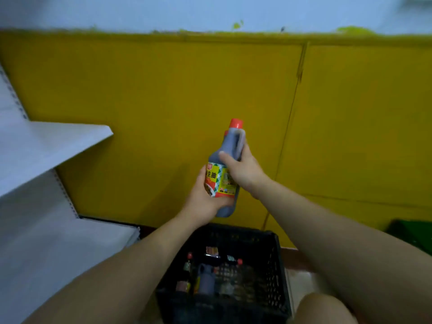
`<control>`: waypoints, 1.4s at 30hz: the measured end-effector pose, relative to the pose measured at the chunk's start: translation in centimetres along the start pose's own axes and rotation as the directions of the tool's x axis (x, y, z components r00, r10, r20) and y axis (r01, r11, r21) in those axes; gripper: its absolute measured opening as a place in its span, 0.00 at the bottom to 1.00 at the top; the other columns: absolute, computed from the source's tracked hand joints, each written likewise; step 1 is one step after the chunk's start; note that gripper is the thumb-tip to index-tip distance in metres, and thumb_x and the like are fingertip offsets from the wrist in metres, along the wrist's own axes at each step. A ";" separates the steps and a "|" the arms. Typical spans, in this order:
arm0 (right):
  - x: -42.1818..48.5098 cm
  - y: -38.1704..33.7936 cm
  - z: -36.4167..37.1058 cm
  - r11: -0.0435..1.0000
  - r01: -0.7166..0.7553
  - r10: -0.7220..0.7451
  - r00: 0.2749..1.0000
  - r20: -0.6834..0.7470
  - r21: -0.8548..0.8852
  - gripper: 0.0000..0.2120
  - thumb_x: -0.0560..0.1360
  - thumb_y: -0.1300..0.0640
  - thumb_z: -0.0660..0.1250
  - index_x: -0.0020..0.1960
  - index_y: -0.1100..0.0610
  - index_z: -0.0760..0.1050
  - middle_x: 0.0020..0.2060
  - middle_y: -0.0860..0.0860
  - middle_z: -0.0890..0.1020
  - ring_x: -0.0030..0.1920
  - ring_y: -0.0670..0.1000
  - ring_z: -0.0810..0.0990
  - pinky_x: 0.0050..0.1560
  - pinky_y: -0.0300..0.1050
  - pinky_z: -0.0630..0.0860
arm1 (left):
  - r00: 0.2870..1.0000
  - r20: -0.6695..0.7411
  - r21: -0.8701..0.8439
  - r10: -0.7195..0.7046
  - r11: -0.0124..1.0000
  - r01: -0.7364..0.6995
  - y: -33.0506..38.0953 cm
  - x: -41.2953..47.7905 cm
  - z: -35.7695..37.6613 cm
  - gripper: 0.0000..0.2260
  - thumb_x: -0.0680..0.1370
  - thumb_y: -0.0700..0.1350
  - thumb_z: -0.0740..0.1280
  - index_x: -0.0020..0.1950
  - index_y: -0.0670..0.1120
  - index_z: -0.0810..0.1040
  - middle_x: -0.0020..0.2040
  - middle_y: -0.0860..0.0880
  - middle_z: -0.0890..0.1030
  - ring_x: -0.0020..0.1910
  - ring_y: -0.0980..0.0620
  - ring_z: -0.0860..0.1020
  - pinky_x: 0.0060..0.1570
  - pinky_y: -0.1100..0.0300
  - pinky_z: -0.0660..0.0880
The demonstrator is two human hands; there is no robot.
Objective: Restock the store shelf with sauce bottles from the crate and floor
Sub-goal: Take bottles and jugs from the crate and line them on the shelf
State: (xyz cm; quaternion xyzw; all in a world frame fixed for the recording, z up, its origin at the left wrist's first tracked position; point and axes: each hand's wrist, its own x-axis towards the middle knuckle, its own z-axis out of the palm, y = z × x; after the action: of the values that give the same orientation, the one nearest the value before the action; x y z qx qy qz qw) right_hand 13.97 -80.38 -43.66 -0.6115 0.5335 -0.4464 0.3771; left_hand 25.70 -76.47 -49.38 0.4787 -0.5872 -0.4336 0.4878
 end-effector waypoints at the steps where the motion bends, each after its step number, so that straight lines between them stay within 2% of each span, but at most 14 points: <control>1: -0.4 -2.0 0.2 0.998 0.033 -0.033 0.999 0.011 0.056 0.43 0.67 0.38 0.70 0.77 0.43 0.55 0.66 0.53 0.76 0.60 0.56 0.78 0.61 0.57 0.76 | 0.998 -0.054 0.021 0.021 1.000 -0.020 1.7 -0.8 -0.6 0.41 0.63 0.37 0.79 0.71 0.48 0.63 0.54 0.53 0.79 0.46 0.61 0.79 0.44 0.67 0.74; 4: -2.3 -7.4 0.0 0.964 0.158 -0.167 0.986 0.025 0.215 0.26 0.76 0.56 0.68 0.72 0.50 0.65 0.58 0.51 0.80 0.52 0.50 0.81 0.51 0.47 0.79 | 0.989 -0.107 0.101 0.106 0.990 -0.095 6.5 -3.5 -3.2 0.46 0.67 0.37 0.77 0.77 0.50 0.53 0.61 0.51 0.76 0.52 0.56 0.77 0.49 0.65 0.74; 6: -3.9 -10.5 -0.3 0.930 0.218 -0.244 0.968 0.053 0.297 0.20 0.78 0.60 0.66 0.68 0.49 0.67 0.52 0.49 0.80 0.47 0.47 0.81 0.45 0.41 0.78 | 0.989 -0.070 0.087 0.131 0.988 -0.125 9.3 -5.7 -5.8 0.47 0.68 0.36 0.77 0.77 0.54 0.51 0.61 0.50 0.75 0.53 0.56 0.77 0.50 0.65 0.74; 8: -5.0 -13.1 -0.1 0.898 0.243 -0.292 0.953 0.084 0.366 0.16 0.78 0.61 0.65 0.63 0.47 0.69 0.51 0.50 0.81 0.48 0.50 0.82 0.47 0.45 0.80 | 0.995 -0.033 0.005 0.098 0.995 -0.097 12.0 -7.9 -8.4 0.49 0.64 0.38 0.76 0.76 0.59 0.52 0.59 0.49 0.76 0.52 0.55 0.78 0.48 0.63 0.75; 10: -6.1 -15.5 0.8 0.864 0.222 -0.308 0.943 0.125 0.452 0.14 0.78 0.61 0.64 0.59 0.45 0.71 0.55 0.54 0.82 0.53 0.56 0.82 0.54 0.54 0.79 | 0.996 -0.008 -0.074 0.085 0.994 -0.085 14.2 -9.7 -10.3 0.44 0.63 0.39 0.72 0.73 0.60 0.56 0.57 0.48 0.79 0.50 0.54 0.81 0.45 0.60 0.77; 13: -7.8 -19.0 2.8 0.815 0.218 -0.367 0.911 0.187 0.537 0.17 0.78 0.61 0.63 0.63 0.47 0.69 0.58 0.56 0.81 0.53 0.57 0.82 0.53 0.54 0.79 | 0.984 -0.077 -0.011 0.162 0.987 -0.163 16.5 -12.3 -12.3 0.41 0.63 0.37 0.74 0.72 0.55 0.61 0.54 0.46 0.82 0.48 0.53 0.82 0.47 0.59 0.80; 17: -10.7 -22.9 6.5 0.877 0.288 -0.400 0.881 0.252 0.385 0.15 0.79 0.54 0.62 0.65 0.52 0.66 0.54 0.54 0.80 0.49 0.55 0.82 0.43 0.47 0.78 | 0.930 -0.275 0.084 0.244 0.970 -0.230 17.5 -16.5 -15.3 0.37 0.70 0.35 0.74 0.71 0.58 0.61 0.55 0.46 0.81 0.51 0.51 0.81 0.50 0.59 0.79; 21: -13.5 -25.3 11.6 0.881 0.441 -0.473 0.829 0.299 0.172 0.24 0.79 0.45 0.60 0.72 0.50 0.59 0.59 0.55 0.78 0.50 0.55 0.81 0.46 0.54 0.81 | 0.841 -0.433 0.227 0.323 0.943 -0.245 17.2 -20.6 -19.3 0.33 0.69 0.36 0.75 0.61 0.64 0.63 0.54 0.52 0.80 0.52 0.55 0.80 0.47 0.63 0.78; 24: -15.1 -26.3 15.2 0.876 0.471 -0.471 0.782 0.408 0.108 0.38 0.75 0.39 0.65 0.76 0.48 0.48 0.62 0.55 0.76 0.51 0.56 0.81 0.42 0.53 0.82 | 0.776 -0.547 0.318 0.315 0.935 -0.155 16.8 -22.8 -21.9 0.38 0.68 0.39 0.76 0.66 0.65 0.59 0.54 0.59 0.76 0.54 0.56 0.78 0.52 0.56 0.78; 27: -15.9 -27.2 18.2 0.878 0.473 -0.450 0.759 0.470 0.077 0.48 0.72 0.38 0.69 0.77 0.46 0.39 0.67 0.56 0.73 0.56 0.60 0.80 0.46 0.59 0.82 | 0.713 -0.628 0.394 0.313 0.917 -0.056 16.4 -23.9 -23.6 0.45 0.68 0.43 0.77 0.75 0.59 0.52 0.56 0.58 0.72 0.56 0.56 0.75 0.55 0.55 0.76; 33: -15.5 -27.2 22.6 0.889 0.427 -0.442 0.698 0.564 0.167 0.48 0.70 0.45 0.74 0.76 0.49 0.44 0.61 0.54 0.75 0.56 0.59 0.79 0.50 0.58 0.81 | 0.658 -0.702 0.414 0.273 0.908 0.065 14.2 -24.7 -26.0 0.48 0.68 0.44 0.77 0.77 0.58 0.48 0.58 0.57 0.71 0.56 0.55 0.74 0.56 0.53 0.77; 38: -13.1 -26.3 27.8 0.908 0.299 -0.419 0.669 0.614 0.293 0.44 0.69 0.50 0.76 0.74 0.48 0.49 0.60 0.54 0.76 0.54 0.57 0.80 0.53 0.60 0.80 | 0.690 -0.701 0.431 0.177 0.877 0.212 13.0 -23.9 -29.3 0.47 0.72 0.43 0.74 0.77 0.56 0.43 0.63 0.53 0.73 0.54 0.57 0.75 0.48 0.69 0.71; 40: -11.9 -25.7 29.5 0.897 0.291 -0.441 0.648 0.621 0.332 0.45 0.69 0.53 0.76 0.75 0.49 0.50 0.61 0.54 0.76 0.57 0.58 0.79 0.57 0.60 0.78 | 0.714 -0.691 0.473 0.110 0.816 0.333 12.5 -23.5 -30.7 0.45 0.74 0.45 0.72 0.78 0.55 0.41 0.69 0.50 0.71 0.59 0.54 0.75 0.53 0.68 0.69; 42: -10.6 -25.0 30.9 0.895 0.304 -0.446 0.637 0.628 0.327 0.46 0.69 0.54 0.76 0.76 0.47 0.49 0.64 0.53 0.75 0.61 0.58 0.77 0.61 0.60 0.76 | 0.706 -0.708 0.509 0.015 0.704 0.495 11.6 -23.2 -32.2 0.42 0.76 0.50 0.69 0.78 0.53 0.42 0.74 0.47 0.66 0.69 0.48 0.69 0.62 0.60 0.67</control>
State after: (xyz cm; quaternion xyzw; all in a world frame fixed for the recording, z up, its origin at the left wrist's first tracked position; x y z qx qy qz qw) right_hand 50.84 -66.68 -31.50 -0.7910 0.1695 -0.3042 0.5030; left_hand 57.44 -53.02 -36.97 0.8195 -0.4139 -0.0572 0.3923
